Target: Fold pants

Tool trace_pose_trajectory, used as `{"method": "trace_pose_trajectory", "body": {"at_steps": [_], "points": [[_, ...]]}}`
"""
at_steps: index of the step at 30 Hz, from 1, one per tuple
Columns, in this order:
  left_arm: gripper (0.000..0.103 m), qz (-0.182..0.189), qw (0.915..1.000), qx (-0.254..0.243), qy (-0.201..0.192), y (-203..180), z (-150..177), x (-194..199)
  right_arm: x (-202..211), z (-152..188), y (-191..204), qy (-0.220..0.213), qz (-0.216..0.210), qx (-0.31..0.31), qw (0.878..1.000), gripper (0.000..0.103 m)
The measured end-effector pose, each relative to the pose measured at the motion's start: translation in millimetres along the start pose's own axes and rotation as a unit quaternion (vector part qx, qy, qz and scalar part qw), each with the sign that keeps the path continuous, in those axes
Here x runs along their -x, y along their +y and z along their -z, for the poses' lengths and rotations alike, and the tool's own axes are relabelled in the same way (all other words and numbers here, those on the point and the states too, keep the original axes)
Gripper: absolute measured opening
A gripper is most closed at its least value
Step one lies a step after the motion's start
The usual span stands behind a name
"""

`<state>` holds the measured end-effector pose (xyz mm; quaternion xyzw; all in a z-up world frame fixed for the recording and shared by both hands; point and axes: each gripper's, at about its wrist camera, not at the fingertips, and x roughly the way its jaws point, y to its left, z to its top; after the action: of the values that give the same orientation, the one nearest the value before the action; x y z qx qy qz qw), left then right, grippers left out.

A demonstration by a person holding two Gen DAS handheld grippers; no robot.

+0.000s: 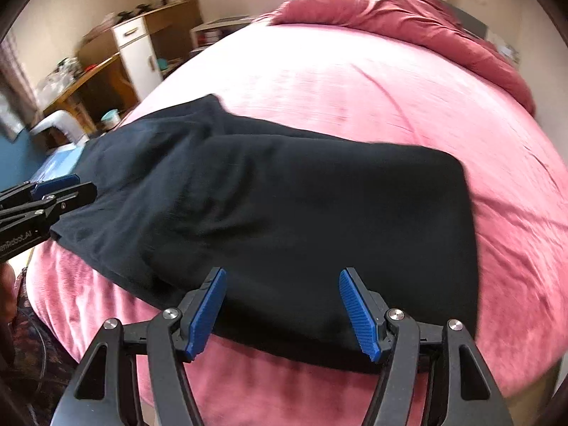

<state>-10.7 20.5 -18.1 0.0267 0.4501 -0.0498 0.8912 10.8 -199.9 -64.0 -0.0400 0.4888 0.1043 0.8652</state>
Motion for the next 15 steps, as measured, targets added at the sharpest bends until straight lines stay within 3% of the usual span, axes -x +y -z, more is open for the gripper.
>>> {"method": "trace_pose_trajectory", "body": {"at_steps": [7, 15], "points": [[0.046, -0.022, 0.9996, 0.016, -0.010, 16.5, 1.1, 5.0, -28.3, -15.4, 36.6, 0.015, -0.021, 0.026, 0.999, 0.067], [0.046, -0.029, 0.9992, 0.027, -0.009, 25.0, 2.7, 3.8, -42.9, -19.5, 32.4, 0.025, -0.030, -0.008, 0.999, 0.067]]}}
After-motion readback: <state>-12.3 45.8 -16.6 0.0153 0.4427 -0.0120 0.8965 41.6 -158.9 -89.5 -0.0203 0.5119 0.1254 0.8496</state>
